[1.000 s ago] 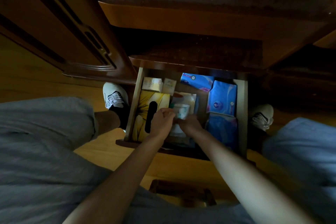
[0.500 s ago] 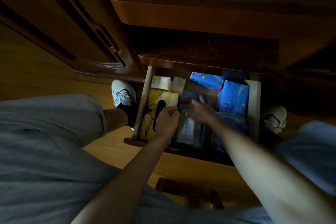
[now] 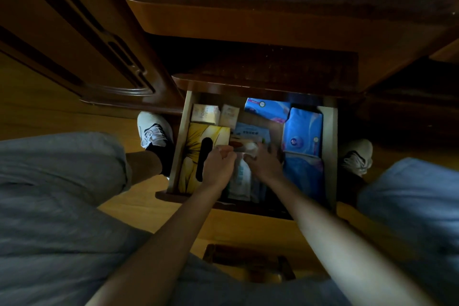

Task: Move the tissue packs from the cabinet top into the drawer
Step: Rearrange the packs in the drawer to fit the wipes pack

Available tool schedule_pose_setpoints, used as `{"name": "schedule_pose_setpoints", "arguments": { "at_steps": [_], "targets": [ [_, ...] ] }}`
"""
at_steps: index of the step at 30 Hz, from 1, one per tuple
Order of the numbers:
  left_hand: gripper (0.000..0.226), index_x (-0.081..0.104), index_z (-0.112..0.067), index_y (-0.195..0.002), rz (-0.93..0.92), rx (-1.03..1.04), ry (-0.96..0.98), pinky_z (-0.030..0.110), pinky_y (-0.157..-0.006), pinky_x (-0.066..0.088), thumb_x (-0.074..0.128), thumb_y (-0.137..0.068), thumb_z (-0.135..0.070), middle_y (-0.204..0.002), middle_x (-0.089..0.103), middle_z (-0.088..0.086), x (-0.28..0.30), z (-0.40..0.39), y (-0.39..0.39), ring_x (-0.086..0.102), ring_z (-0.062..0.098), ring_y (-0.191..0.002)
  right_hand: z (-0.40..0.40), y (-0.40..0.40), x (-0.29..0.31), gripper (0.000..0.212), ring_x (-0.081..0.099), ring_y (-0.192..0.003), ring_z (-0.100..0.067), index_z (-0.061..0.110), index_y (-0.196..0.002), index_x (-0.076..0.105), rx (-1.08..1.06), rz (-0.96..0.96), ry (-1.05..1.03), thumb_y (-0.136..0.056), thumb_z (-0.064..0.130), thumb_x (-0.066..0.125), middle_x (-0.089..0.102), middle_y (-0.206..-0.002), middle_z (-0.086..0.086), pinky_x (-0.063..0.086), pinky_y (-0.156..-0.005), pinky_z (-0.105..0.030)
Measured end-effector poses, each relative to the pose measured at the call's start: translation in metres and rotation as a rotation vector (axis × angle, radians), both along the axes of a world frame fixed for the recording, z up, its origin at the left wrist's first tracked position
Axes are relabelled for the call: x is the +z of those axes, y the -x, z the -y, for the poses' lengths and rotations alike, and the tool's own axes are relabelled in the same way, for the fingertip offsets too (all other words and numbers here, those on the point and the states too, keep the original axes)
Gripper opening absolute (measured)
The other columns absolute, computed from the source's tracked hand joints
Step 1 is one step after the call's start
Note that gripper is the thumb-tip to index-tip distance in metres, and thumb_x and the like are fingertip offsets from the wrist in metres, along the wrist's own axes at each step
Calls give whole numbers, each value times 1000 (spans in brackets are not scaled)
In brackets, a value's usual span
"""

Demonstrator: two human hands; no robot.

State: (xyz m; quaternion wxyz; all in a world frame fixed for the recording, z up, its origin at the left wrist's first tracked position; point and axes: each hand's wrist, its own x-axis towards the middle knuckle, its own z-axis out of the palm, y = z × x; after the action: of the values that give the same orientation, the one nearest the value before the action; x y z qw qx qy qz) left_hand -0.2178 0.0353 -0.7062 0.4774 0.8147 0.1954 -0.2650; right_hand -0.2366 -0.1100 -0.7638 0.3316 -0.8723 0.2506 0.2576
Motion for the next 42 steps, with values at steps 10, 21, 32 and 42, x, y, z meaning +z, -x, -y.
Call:
{"name": "schedule_pose_setpoints", "arguments": {
  "at_steps": [10, 21, 32, 42],
  "targets": [
    [33, 64, -17, -127, -16, -19, -2, 47, -92, 55, 55, -96, -23, -117, 69, 4, 11, -6, 5, 64, 21, -104, 8, -37, 9, 54, 42, -138, -32, 29, -140, 47, 528, 11, 44, -92, 54, 50, 45, -151, -5, 42, -102, -51],
    [82, 12, -11, -158, 218, -795, -687, 44, -86, 51, 56, -96, -41, -167, 2, 11, -1, -13, 15, 51, 36, -128, 38, -16, 34, 60, 32, -145, -28, 22, -150, 41, 364, 326, 253, -95, 43, 54, 39, -156, -6, 32, -113, -48],
    [74, 28, -7, -150, 236, -756, -658, 41, -77, 52, 59, -94, -45, -154, 23, 13, 12, -8, 8, 52, 35, -121, 86, 47, 54, 76, 44, -133, -42, 10, -142, 42, 254, -96, 439, -88, 61, 59, 37, -150, -21, 46, -98, -48],
    [82, 21, -3, -151, 277, -821, -711, 45, -98, 50, 59, -93, -46, -156, 20, 17, 6, -10, 11, 40, 34, -132, 80, 52, 47, 120, 24, -145, -39, 17, -157, 17, 405, -304, 367, -68, 76, 72, 22, -162, -17, 32, -114, -47]
  ]
}}
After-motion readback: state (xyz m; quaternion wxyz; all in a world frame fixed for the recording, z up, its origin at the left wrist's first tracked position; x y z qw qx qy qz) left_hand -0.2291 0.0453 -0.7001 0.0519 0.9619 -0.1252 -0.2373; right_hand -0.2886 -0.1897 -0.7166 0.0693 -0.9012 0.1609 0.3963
